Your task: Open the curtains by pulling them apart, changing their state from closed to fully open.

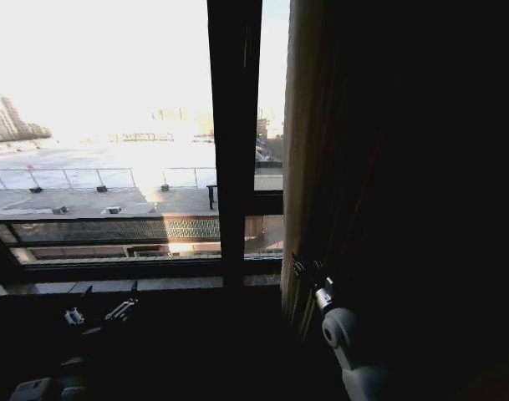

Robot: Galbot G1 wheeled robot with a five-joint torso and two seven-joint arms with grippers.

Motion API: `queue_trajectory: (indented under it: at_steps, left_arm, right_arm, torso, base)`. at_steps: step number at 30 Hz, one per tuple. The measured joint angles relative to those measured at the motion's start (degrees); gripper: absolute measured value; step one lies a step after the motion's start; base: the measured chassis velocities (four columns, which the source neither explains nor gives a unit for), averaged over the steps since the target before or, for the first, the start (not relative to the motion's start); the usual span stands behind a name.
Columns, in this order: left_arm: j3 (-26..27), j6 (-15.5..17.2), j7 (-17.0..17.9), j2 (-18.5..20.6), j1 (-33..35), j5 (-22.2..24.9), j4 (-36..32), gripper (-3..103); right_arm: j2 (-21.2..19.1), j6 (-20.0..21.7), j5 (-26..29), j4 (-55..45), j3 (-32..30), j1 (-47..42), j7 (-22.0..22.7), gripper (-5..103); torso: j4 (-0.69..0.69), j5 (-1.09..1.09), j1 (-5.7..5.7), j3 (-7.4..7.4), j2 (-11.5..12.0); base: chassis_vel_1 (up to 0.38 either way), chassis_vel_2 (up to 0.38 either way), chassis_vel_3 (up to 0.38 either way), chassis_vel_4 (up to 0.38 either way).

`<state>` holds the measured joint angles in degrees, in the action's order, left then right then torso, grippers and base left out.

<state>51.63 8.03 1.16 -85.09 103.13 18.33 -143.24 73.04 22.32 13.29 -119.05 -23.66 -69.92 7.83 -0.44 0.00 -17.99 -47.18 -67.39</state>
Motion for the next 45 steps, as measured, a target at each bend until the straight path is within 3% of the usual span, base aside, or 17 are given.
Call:
queue_trajectory:
  at_steps: [7, 11, 25, 45]
  left_arm:
    - [0.1, 2.1, 0.0, 0.0, -0.9, 0.4, 0.0, 100]
    - [0.3, 2.3, 0.0, 0.1, -0.3, 0.7, 0.0, 100]
    - [1.0, 5.8, 0.0, 1.3, 0.9, 1.6, 0.0, 100]
    - [1.1, 5.8, -0.1, 2.1, 0.9, 1.9, 0.0, 100]
  right_arm:
    - [-1.0, -2.3, -3.3, -1.9, 1.8, -2.6, 0.9, 95]
    - [-0.9, -2.4, -3.8, -2.1, 2.8, -2.5, 1.0, 100]
    - [-0.1, -2.8, -4.4, -2.6, 4.7, -2.4, 1.1, 100]
    - [1.1, -3.3, -7.6, -1.6, 7.7, -2.6, 1.0, 100]
  torso:
    - [0.0, 0.02, 0.0, 0.0, 0.0]
    - [0.0, 0.02, 0.0, 0.0, 0.0]
    - [0.02, 0.0, 0.0, -0.01, 0.0]
    - [0.0, 0.0, -0.01, -0.01, 0.0]
  base:
    - [0.0, 0.0, 0.0, 0.0]
    - [0.028, 0.032, -0.022, -0.029]
    - [0.194, 0.194, -0.185, -0.205]
    - [0.342, 0.344, -0.347, -0.339]
